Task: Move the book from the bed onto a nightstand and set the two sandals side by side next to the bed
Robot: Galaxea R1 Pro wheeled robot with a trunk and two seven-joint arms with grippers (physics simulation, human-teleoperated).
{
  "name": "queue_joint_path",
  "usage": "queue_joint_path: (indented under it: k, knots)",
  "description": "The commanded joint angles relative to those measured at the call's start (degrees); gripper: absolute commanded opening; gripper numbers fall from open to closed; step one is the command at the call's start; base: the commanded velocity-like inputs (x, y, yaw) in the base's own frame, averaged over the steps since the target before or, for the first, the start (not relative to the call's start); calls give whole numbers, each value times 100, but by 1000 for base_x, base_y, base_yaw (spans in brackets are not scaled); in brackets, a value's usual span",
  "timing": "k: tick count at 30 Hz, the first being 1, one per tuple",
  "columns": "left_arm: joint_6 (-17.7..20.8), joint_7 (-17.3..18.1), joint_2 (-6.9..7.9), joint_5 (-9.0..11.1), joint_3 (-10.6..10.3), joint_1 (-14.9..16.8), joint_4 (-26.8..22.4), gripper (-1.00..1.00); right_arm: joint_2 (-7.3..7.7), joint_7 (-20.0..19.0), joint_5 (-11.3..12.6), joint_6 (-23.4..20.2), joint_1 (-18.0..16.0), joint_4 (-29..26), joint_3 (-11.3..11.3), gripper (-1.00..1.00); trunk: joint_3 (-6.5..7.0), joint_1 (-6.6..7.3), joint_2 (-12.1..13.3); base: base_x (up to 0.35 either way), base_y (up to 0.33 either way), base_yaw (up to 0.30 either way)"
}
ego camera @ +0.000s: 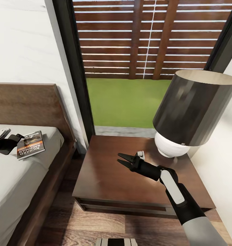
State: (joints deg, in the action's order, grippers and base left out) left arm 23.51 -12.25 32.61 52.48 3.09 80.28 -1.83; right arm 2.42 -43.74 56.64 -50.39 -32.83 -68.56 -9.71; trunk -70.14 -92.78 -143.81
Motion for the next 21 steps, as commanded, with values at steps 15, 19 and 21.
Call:
queue_joint_path:
  k: [15, 19, 21]
  knots:
    - [41, -57, 0, 34, 43, -4, 124, 100, 4, 1, 15, -24, -4, 1, -7, 100, -5, 0, -1, 0, -58, 0]
    - [40, -57, 0, 29, 44, -4, 123, 100, 4, 0, 14, -24, -3, 1, -10, 100, -5, 0, -1, 0, -30, 0]
    - [42, -58, 0, 28, 45, -4, 122, 100, 4, 2, 14, -24, -3, 1, -8, 100, -5, 0, -1, 0, -15, 0]
